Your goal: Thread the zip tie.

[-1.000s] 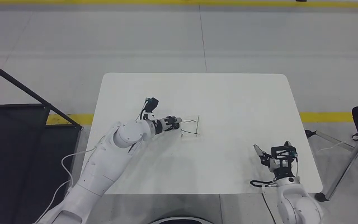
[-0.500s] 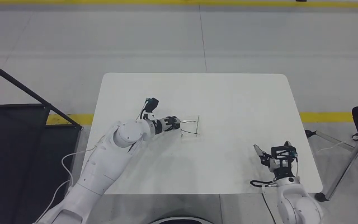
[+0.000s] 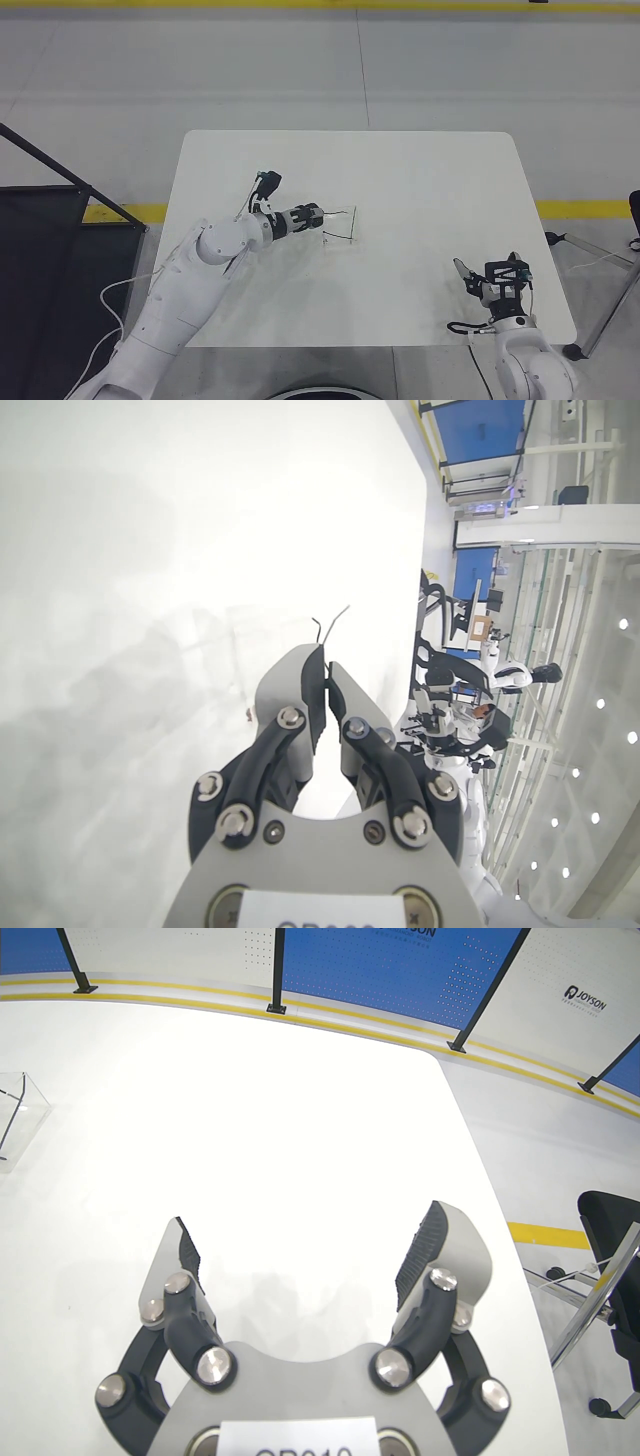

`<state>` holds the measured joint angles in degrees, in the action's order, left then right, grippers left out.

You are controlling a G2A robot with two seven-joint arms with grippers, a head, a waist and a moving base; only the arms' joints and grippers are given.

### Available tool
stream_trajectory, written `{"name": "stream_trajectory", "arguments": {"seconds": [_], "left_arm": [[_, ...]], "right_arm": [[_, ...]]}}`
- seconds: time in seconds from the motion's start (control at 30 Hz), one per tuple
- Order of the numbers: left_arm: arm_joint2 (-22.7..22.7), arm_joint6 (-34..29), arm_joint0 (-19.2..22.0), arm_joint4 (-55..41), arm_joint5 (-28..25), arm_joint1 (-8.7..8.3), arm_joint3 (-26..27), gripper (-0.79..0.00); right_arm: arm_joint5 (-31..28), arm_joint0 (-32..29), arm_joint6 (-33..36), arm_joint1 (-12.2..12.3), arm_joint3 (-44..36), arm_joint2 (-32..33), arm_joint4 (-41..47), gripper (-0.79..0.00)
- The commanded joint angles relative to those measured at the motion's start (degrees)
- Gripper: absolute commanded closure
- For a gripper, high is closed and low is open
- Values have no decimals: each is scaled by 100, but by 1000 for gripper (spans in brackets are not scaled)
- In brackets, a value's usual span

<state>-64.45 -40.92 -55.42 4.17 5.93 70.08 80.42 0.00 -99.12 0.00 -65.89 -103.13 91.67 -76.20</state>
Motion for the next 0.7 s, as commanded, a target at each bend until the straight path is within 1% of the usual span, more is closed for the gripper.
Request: {"name": "stream_trajectory", "arguments": {"seconds": [0.0, 0.13, 0.2, 0.3, 0.4, 0.43, 0.5, 0.6, 0.67], "left_arm": [[-185, -55, -223, 12, -99, -55, 361, 0], [-530, -348, -621, -122, -359, -153, 895, 0], [-697, -572, -734, -268, -475, -194, 1029, 0], [-873, -900, -827, -535, -722, -237, 1089, 0], [-1051, -1178, -859, -851, -901, -273, 1027, 0], [-1098, -1296, -863, -952, -951, -285, 1012, 0], [-1204, -1476, -880, -1087, -1058, -313, 990, 0], [-1330, -1647, -971, -1188, -1259, -352, 1023, 0], [-1404, -1729, -1044, -1286, -1364, -374, 1033, 0]], "right_arm": [[-18, 5, 9, -2, 9, -3, 27, -785], [-336, 68, 95, 2, 77, 62, 217, -785], [-560, 115, 247, 7, 108, 114, 421, -785], [-933, 203, 671, 18, 107, 193, 852, -785], [-1614, 147, 1171, 43, -72, 226, 1353, -785], [-1747, 126, 1324, 53, -144, 262, 1464, -785], [-1887, 66, 1576, 60, -261, 268, 1673, -785], [-1774, 52, 1907, 52, -392, 216, 1949, -785], [-1708, 111, 2249, 46, -464, 125, 2188, -785]]}}
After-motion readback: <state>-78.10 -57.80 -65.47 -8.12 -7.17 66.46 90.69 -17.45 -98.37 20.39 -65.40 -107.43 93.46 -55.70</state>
